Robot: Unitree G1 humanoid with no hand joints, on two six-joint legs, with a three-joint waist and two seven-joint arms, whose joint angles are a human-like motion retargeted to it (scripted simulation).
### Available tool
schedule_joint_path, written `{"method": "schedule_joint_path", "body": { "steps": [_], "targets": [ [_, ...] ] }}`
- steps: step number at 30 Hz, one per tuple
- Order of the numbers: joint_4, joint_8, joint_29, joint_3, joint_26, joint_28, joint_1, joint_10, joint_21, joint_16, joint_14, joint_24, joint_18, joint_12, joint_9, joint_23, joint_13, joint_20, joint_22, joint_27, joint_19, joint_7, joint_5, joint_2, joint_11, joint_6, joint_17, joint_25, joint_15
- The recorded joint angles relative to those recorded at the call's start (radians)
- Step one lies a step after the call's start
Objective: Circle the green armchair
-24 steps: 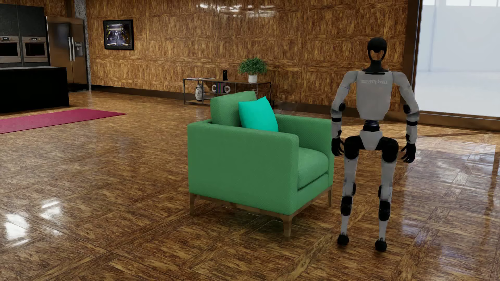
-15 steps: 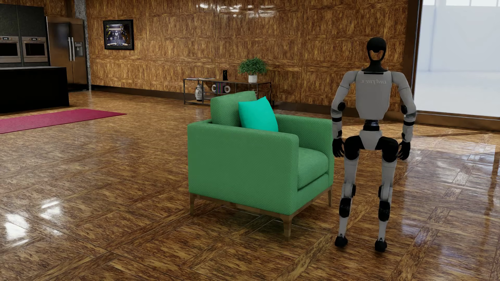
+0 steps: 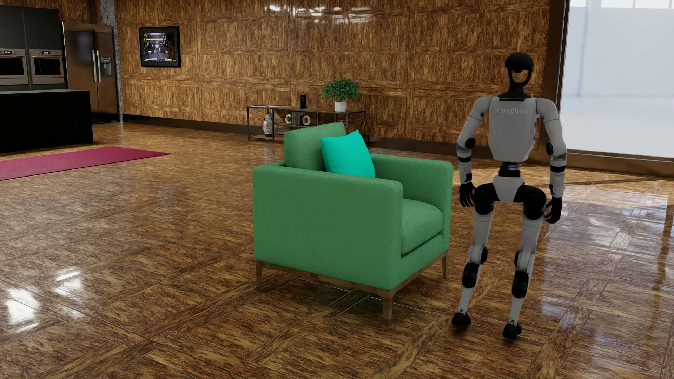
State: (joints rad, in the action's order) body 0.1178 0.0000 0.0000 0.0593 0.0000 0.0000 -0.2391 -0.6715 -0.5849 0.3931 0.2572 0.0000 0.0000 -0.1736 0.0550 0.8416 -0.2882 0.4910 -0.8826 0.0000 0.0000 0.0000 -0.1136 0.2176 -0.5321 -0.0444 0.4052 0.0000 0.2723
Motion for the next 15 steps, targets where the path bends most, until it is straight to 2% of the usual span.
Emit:
{"method": "schedule_joint_path", "body": {
  "steps": [3, 5, 7, 11, 15],
  "targets": [
    [0.034, 0.000, 0.000, -0.036, 0.000, 0.000, -0.208, -0.362, -0.018, -0.001, -0.151, 0.000, 0.000, 0.008, -0.027, 0.025, -0.003, -0.036, 0.007, 0.000, 0.000, 0.000, -0.006, -0.053, 0.021, 0.013, 0.007, 0.000, 0.042],
    [0.024, 0.000, 0.000, -0.082, 0.000, 0.000, -0.329, -0.593, -0.022, -0.002, -0.081, 0.000, 0.000, 0.000, -0.043, 0.021, -0.010, -0.056, 0.028, 0.000, 0.000, 0.000, 0.005, -0.097, 0.030, 0.034, 0.017, 0.000, 0.066],
    [-0.001, 0.000, 0.000, -0.130, 0.000, 0.000, -0.422, -0.721, -0.019, -0.003, -0.002, 0.000, 0.000, -0.017, -0.053, 0.016, -0.012, -0.065, 0.045, 0.000, 0.000, 0.000, 0.023, -0.131, 0.024, 0.057, 0.027, 0.000, 0.083],
    [-0.047, 0.000, 0.000, -0.203, 0.000, 0.000, -0.540, -0.626, -0.009, -0.007, -0.092, 0.000, 0.000, -0.049, -0.068, 0.017, 0.009, -0.046, 0.013, 0.000, 0.000, 0.000, 0.056, -0.188, 0.009, 0.081, 0.041, 0.000, 0.115],
    [-0.056, 0.000, 0.000, -0.251, 0.000, 0.000, -0.525, -0.267, -0.021, -0.009, -0.238, 0.000, 0.000, -0.072, -0.076, 0.017, 0.050, 0.017, -0.061, 0.000, 0.000, 0.000, 0.073, -0.266, 0.022, 0.073, 0.036, 0.000, 0.120]
  ]
}}
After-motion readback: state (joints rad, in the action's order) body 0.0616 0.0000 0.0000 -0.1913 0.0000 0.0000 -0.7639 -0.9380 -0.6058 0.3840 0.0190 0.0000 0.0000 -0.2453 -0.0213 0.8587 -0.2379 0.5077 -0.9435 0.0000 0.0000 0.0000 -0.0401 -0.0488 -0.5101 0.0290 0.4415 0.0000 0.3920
